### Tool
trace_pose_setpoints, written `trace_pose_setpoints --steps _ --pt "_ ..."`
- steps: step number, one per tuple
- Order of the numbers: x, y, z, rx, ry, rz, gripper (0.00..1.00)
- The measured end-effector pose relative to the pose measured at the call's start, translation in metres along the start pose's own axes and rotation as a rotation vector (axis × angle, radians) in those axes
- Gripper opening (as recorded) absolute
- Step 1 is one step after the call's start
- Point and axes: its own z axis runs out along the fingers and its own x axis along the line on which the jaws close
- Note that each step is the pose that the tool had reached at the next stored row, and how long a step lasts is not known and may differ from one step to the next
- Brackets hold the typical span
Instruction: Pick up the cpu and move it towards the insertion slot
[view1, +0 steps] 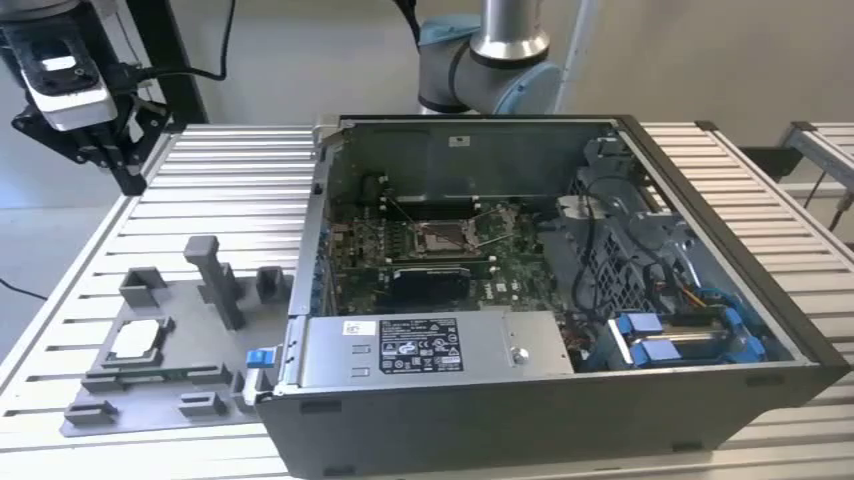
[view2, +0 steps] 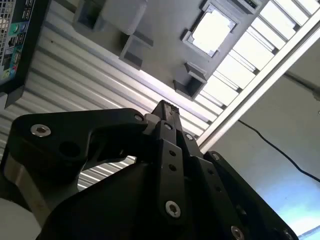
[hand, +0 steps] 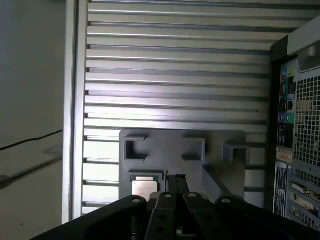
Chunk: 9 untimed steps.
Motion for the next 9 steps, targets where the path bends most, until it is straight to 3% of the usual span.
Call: trace_pose_setpoints --steps 5,9 --pt "0.0038 -0.0047 0.0002 -0.0014 -0.0028 0.000 0.00" --pt "0.0074 -0.0184 0.0009 -0.0021 -0.0034 0.000 0.00"
